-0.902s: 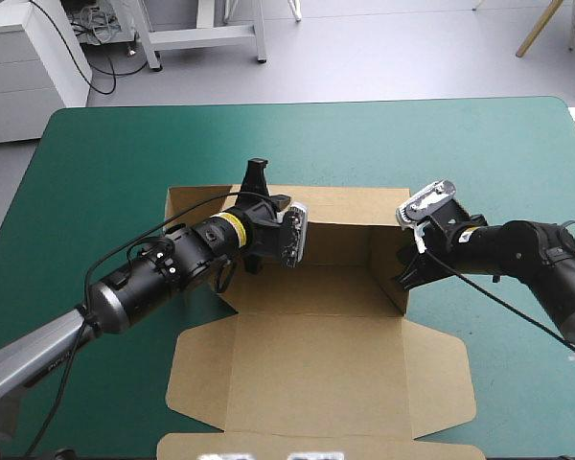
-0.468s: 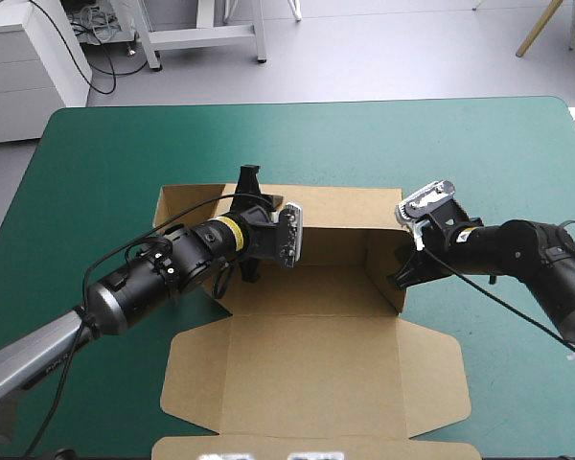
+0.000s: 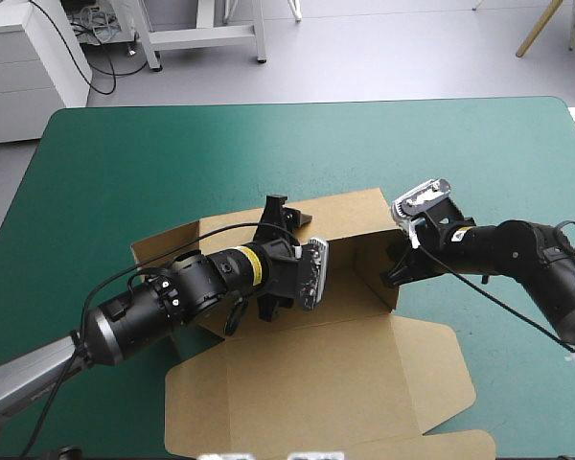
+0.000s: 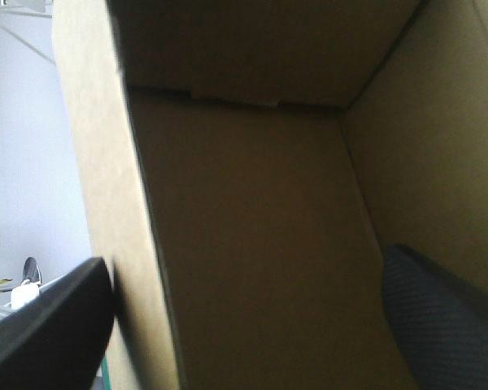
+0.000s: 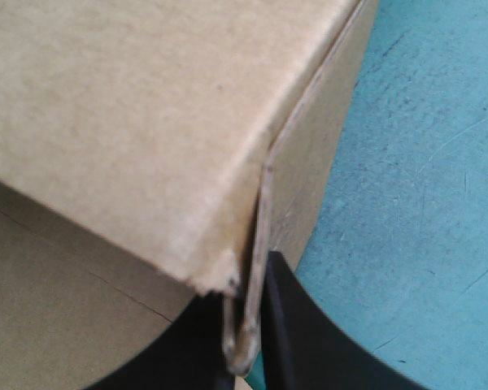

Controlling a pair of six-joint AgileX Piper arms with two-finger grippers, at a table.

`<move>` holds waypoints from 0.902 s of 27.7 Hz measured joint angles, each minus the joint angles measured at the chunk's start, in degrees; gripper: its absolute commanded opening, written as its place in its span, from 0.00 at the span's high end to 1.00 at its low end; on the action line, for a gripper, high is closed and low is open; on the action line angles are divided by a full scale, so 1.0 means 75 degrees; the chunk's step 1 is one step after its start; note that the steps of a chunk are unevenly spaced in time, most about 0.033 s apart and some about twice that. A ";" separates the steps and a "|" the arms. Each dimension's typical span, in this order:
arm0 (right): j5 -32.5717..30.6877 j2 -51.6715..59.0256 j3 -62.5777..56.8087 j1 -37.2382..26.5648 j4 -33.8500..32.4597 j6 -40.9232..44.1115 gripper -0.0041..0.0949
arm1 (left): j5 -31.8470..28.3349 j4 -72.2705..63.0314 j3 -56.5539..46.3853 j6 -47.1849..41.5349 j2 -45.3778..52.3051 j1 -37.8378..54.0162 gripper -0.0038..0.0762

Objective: Fold the box

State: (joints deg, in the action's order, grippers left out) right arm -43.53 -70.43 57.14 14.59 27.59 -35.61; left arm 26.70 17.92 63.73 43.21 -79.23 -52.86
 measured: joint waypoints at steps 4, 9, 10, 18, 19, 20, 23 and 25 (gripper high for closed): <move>0.0084 0.0000 0.0000 0.0036 -0.0038 0.0068 0.98 | 0.0114 0.0293 0.0000 -0.0454 0.0333 -0.0430 0.16; 0.0253 0.0000 0.0000 0.0046 -0.0451 0.0552 0.98 | 0.0518 0.0571 0.0000 -0.0830 0.0839 -0.0886 0.20; 0.0269 0.0000 0.0000 0.0046 -0.0536 0.0607 0.98 | 0.0657 0.0571 0.0000 -0.0862 0.0922 -0.0983 0.23; 0.0327 0.0000 0.0000 0.0046 -0.0723 0.0739 0.98 | 0.2358 0.0031 0.1254 -0.1084 0.0754 -0.1244 0.75; 0.0327 0.0000 0.0000 0.0046 -0.0729 0.0739 0.98 | 0.2475 -0.0029 0.1443 -0.1084 0.0692 -0.1244 0.82; 0.0327 0.0000 0.0000 0.0046 -0.0729 0.0739 0.98 | 0.2595 -0.0125 0.1674 -0.1084 0.0606 -0.1244 0.90; 0.0336 0.0000 0.0000 0.0046 -0.0729 0.0748 0.98 | 0.3012 -0.0317 0.2526 -0.1355 0.0280 -0.1244 0.95; 0.0344 0.0000 0.0000 0.0046 -0.0729 0.0756 0.98 | 0.3359 -0.0325 0.2932 -0.1553 0.0112 -0.1244 0.95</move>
State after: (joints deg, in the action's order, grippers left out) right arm -40.95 -70.43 57.14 14.94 22.12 -29.94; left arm 51.89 15.48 85.72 31.57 -78.39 -62.19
